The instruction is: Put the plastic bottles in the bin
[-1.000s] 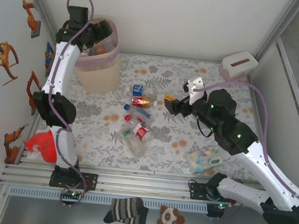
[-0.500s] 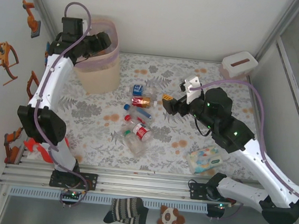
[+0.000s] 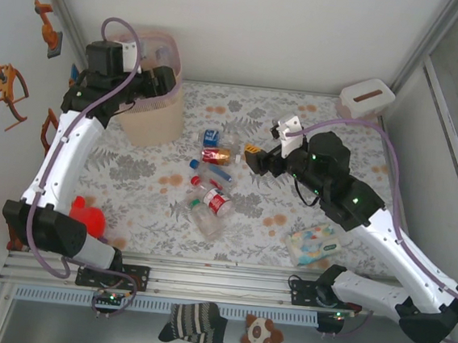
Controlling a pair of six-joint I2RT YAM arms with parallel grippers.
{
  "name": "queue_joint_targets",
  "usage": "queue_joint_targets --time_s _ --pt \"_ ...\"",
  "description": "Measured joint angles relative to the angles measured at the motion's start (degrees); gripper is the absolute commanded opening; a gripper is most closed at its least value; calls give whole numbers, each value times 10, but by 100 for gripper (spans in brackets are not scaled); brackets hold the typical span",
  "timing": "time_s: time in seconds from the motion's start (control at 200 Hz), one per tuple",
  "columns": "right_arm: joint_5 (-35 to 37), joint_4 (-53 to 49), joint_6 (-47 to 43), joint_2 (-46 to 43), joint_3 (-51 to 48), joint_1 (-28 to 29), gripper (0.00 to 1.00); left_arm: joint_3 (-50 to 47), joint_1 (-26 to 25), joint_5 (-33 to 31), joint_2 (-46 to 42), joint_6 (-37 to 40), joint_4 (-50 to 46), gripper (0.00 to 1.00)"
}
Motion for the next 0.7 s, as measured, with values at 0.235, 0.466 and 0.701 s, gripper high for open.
queue_joint_targets --time_s 0.235,0.466,0.701 --pt "9 0 11 0 0 0 87 -44 -64 38 -39 88 -33 75" --pt "25 -2 20 -9 -2 0 87 -128 -90 120 -76 204 -71 74" --pt "38 -10 21 -36 -16 0 87 -237 -135 181 -162 406 -93 81"
